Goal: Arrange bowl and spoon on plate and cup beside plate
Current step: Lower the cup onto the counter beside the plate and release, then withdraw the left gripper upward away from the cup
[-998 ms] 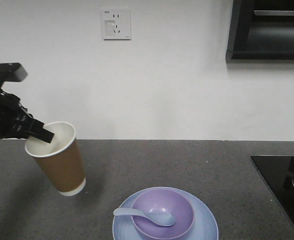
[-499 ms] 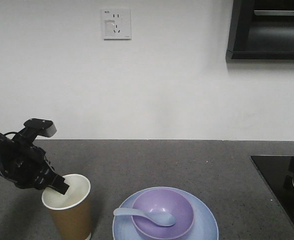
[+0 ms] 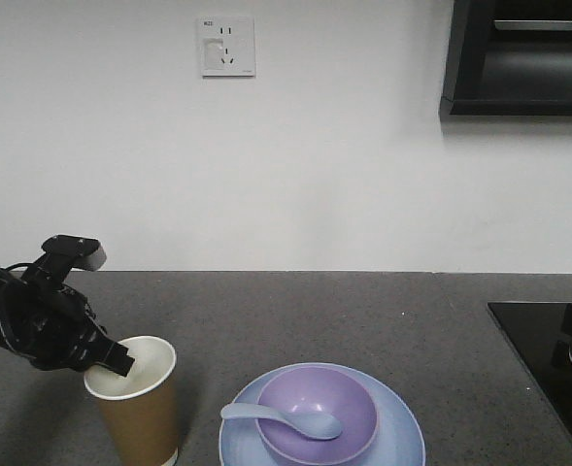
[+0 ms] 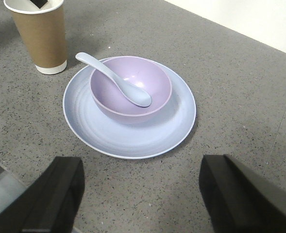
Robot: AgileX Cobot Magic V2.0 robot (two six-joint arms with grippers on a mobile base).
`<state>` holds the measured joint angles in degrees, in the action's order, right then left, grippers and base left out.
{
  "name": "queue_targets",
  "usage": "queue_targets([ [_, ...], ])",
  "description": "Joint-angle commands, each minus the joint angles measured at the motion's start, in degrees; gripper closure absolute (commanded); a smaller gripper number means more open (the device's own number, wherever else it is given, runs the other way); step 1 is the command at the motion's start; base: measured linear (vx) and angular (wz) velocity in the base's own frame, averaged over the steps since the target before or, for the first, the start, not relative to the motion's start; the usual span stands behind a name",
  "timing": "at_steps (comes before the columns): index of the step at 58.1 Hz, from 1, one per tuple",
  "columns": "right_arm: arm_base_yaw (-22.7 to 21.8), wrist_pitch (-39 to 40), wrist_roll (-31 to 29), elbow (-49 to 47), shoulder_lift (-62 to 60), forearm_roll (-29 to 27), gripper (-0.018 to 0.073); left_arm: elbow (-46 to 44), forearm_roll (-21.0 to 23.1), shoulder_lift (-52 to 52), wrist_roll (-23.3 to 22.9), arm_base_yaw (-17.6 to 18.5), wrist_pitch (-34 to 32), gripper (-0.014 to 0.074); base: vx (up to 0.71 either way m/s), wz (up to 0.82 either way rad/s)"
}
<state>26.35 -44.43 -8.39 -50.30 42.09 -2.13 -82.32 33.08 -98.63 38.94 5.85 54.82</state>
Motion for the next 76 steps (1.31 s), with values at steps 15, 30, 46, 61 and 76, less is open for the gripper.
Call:
queue_targets([
  [15, 0.1, 4.4, -0.4, -1.6, -0.3, 0.4, -0.0001, -1.7, 1.7, 4.4, 0.0, 0.4, 0.5, 0.0052, 0.00, 0.00],
  [30, 0.1, 4.4, -0.4, -1.6, -0.3, 0.4, -0.0001, -8.1, 1.7, 9.2, -0.3, 0.4, 6.9, 0.0044, 0.00, 0.00],
  [46, 0.1, 4.4, -0.4, -1.6, -0.3, 0.4, -0.0001, -10.8, 2.1, 19.9, -4.9, 0.4, 14.3, 0.0062, 0.00, 0.00],
  [61, 0.1, 4.4, -0.4, -1.6, -0.3, 0.3, -0.0001, 2.1, 5.1, 36.0, -3.5, 3.8, 11.1, 0.0062, 0.00, 0.00],
  [76, 0.1, 4.3, -0.2, -1.6, -0.3, -4.2, -0.0001, 17.7, -6.0, 50.6, -8.4, 8.9, 8.5, 0.0062, 0.00, 0.00],
])
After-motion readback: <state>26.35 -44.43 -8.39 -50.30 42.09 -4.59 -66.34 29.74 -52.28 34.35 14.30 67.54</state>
